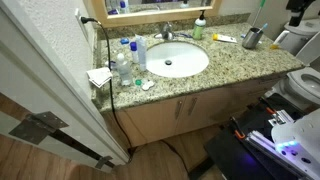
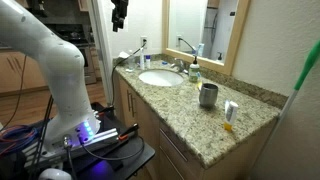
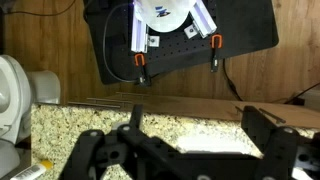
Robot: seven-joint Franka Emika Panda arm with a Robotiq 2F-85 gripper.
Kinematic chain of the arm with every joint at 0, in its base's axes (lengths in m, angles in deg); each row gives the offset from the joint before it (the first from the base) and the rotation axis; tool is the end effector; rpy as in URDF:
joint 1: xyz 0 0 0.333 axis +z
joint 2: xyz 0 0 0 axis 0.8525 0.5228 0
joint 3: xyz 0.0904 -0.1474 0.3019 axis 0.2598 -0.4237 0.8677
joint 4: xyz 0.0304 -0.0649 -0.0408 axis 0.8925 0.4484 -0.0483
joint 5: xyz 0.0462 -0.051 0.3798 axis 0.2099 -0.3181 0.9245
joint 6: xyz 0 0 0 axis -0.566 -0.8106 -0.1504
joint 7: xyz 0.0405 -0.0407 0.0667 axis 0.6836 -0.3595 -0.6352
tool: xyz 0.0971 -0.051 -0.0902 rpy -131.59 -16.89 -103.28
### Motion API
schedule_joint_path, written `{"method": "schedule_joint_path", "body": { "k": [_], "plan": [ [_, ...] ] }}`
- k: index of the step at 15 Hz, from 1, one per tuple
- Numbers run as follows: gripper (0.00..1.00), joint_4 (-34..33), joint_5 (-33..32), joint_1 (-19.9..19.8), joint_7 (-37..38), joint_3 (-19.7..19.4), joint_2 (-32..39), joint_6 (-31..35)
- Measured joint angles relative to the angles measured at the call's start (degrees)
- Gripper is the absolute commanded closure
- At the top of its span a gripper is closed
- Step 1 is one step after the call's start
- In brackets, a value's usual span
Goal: Open the tap
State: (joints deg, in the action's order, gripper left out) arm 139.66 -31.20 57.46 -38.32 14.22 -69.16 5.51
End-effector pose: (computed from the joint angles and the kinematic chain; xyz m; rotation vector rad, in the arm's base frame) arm 0.2657 0.0459 0.5545 2.9296 -0.3480 -0.3957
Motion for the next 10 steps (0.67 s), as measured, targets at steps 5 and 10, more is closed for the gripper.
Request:
{"method": "schedule_joint_path", "body": {
  "k": [5, 10],
  "plan": [
    [0.0, 0.0, 0.0, 0.0, 0.0, 0.0, 0.0, 0.0],
    [0.0, 0.6, 8.5, 0.1, 5.5, 0.3, 5.0, 11.2]
  ]
}}
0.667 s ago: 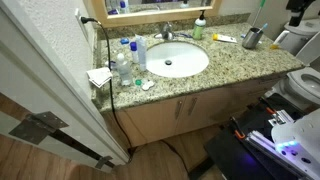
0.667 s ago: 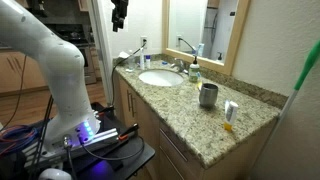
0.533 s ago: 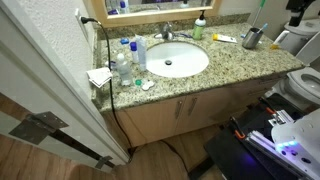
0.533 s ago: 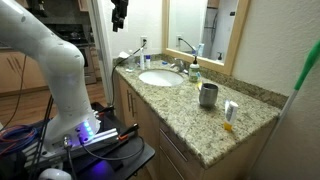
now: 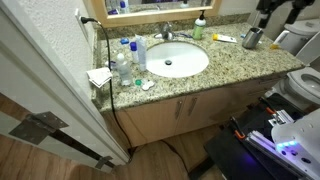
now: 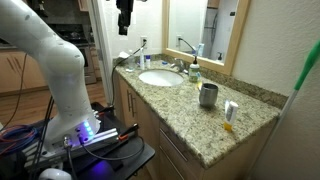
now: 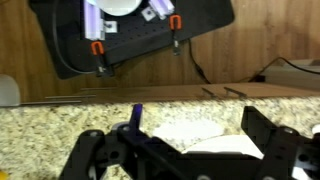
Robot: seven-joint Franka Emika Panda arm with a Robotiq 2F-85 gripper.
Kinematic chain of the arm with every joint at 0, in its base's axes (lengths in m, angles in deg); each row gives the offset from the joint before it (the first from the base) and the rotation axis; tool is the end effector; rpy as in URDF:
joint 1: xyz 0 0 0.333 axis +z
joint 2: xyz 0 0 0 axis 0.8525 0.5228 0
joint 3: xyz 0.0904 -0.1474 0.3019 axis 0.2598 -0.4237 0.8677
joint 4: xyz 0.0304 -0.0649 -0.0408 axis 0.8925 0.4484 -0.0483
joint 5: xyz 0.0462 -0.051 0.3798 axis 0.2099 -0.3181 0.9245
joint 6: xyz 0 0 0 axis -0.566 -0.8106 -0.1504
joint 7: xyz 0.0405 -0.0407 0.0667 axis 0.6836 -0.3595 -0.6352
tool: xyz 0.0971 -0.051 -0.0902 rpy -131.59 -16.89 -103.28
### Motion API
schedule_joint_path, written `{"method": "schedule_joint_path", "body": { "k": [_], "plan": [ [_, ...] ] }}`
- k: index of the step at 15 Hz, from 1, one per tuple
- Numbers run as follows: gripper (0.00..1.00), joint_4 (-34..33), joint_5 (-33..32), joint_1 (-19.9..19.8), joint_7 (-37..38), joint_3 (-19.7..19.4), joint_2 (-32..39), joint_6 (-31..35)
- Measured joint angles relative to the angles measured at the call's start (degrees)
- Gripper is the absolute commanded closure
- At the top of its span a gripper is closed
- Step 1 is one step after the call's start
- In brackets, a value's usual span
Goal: Open the tap
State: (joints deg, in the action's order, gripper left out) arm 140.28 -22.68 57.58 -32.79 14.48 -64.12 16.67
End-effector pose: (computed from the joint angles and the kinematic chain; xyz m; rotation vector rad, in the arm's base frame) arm 0.3112 0.0731 0.5335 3.0817 -0.4975 -0.3198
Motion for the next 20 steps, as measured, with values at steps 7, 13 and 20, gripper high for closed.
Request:
{"method": "schedule_joint_path", "body": {
  "k": [7, 13, 20],
  "plan": [
    [0.0, -3.5, 9.4, 0.2, 6.2, 0.2, 10.5, 14.7],
    [0.0, -4.1, 6.5, 0.1, 5.9, -0.4, 14.0, 17.5],
    [0.0, -18.3, 6.1, 0.2, 4.4, -2.6, 30.3, 21.3]
  ]
}}
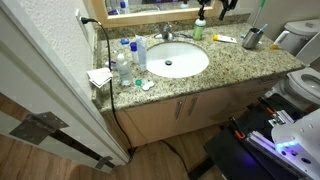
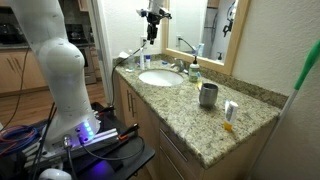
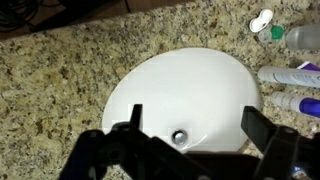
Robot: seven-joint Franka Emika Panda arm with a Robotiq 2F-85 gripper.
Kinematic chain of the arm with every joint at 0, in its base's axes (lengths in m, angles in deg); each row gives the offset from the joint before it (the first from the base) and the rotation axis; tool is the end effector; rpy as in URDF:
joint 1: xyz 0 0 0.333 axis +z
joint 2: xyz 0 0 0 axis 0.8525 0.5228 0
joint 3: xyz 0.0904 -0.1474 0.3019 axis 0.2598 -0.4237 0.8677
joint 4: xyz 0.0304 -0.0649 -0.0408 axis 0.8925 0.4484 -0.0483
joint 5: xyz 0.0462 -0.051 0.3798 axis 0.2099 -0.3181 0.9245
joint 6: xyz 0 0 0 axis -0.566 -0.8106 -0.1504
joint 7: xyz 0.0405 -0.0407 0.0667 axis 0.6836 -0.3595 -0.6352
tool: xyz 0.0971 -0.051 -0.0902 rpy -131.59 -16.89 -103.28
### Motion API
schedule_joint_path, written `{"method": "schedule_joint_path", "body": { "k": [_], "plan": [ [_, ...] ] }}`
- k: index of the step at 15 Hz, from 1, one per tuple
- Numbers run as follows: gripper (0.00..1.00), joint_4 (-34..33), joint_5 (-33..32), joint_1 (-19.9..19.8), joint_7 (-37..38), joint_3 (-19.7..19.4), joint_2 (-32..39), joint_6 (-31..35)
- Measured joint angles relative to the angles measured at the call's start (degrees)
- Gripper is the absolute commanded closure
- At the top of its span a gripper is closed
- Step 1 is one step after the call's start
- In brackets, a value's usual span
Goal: Open the tap
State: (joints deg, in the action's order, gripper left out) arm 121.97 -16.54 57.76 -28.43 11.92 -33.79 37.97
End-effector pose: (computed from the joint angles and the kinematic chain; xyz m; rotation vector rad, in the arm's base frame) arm 0.5196 0.0780 0.4887 -2.8515 0.6943 0.1395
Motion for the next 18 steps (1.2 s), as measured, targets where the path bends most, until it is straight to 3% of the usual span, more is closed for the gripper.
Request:
{"method": "schedule_joint_path", "body": {
  "k": [6, 8, 13, 15, 18],
  "plan": [
    [0.0, -1.3, 0.0, 0.2, 0.3, 0.0, 1.1, 0.0],
    [0.0, -1.3, -4.1, 0.7, 0.1, 0.0, 1.4, 0.5],
    [0.0, -4.4, -16.7, 3.5, -0.1, 0.1, 9.1, 13.3],
    [0.0, -8.6, -18.0, 4.2, 0.0, -0.1, 13.8, 18.4],
    [0.0, -13.0, -18.1, 5.2, 0.6, -1.0, 17.8, 19.3]
  ]
}}
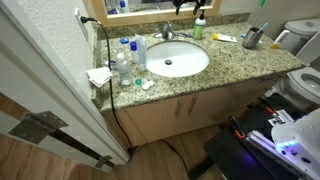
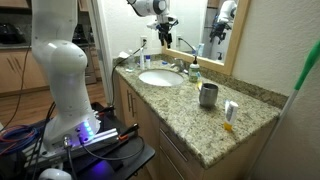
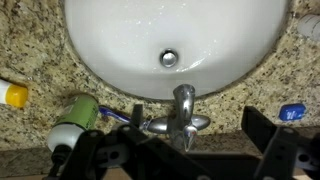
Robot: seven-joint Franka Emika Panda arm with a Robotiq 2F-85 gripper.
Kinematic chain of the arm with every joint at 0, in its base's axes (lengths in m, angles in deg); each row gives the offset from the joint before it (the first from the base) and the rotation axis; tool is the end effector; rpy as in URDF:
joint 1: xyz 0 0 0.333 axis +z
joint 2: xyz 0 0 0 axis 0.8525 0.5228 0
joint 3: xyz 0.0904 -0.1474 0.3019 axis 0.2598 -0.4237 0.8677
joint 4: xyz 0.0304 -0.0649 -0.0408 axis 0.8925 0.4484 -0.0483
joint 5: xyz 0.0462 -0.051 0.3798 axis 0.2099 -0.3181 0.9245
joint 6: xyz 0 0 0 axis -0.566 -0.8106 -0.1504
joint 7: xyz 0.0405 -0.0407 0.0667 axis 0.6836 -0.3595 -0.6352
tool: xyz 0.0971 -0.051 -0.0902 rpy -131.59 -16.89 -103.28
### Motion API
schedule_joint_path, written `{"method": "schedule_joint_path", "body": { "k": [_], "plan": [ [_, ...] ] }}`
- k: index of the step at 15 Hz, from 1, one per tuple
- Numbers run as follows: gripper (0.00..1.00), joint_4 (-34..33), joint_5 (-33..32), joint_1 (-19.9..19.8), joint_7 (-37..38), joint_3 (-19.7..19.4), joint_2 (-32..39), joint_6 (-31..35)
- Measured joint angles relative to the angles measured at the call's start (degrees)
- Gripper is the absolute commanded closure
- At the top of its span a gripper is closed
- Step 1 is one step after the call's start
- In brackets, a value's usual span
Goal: Open the tap
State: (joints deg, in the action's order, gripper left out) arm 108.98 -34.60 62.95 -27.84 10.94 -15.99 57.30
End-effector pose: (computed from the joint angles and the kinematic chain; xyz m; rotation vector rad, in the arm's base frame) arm 0.6480 0.1038 0.4459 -3.0503 0.4599 -0.3462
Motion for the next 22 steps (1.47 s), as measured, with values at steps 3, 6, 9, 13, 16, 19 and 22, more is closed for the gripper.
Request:
{"method": "schedule_joint_path", "body": {
  "k": [3, 6, 9, 13, 16, 19, 22],
  "plan": [
    [0.0, 0.2, 0.0, 0.2, 0.0, -0.2, -0.4, 0.0],
    [0.0, 0.2, 0.0, 0.3, 0.0, -0.3, -0.5, -0.1],
    [0.0, 0.0, 0.0, 0.9, -0.5, -0.4, 0.5, 0.7],
    [0.0, -3.8, 0.0, 1.8, -1.5, -0.8, 6.1, 4.3],
    [0.0, -9.7, -1.9, 3.3, -0.6, -3.3, 11.6, 4.5],
    [0.0, -16.2, -4.0, 5.5, 2.6, -6.1, 16.8, 4.6],
    [0.0, -20.8, -5.1, 7.4, 5.3, -8.0, 20.3, 4.6]
  ]
}}
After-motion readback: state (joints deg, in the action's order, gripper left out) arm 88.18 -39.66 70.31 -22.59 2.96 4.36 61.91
